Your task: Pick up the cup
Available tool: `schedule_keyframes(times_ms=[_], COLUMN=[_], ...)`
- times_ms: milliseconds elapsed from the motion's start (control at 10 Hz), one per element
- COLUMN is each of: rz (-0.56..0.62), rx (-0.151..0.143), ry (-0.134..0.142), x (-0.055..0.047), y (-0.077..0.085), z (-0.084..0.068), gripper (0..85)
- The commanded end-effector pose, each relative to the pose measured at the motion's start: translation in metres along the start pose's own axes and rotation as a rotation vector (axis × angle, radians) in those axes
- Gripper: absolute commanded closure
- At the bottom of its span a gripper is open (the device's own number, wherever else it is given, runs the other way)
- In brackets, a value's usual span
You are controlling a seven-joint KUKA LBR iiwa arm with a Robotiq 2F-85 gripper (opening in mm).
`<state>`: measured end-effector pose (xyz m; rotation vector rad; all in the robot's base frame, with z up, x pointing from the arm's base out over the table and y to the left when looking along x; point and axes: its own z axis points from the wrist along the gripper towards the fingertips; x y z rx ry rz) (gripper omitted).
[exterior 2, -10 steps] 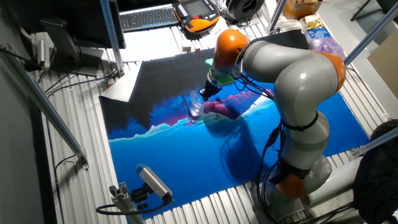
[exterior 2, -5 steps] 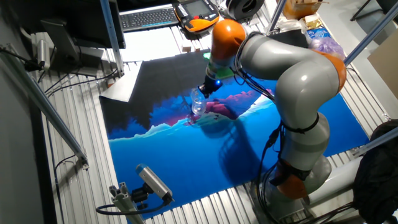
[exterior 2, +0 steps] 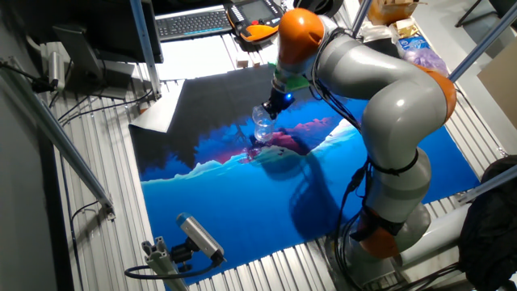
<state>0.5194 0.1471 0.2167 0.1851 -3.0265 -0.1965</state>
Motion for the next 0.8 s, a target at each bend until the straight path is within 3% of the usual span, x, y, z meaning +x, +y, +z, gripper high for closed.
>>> schedule_keyframes(times_ms=[0, 200, 700], rz=[0.002, 0.008, 0.009], rx=[0.0, 0.008, 0.004], ry=[-0.002, -0.013, -0.011], x=[0.0, -0.0004, -0.0022], y=[-0.0016, -0.0025, -0.0032], z=[-0.0012, -0.0012, -0.001], gripper=[85.0, 85.0, 85.0])
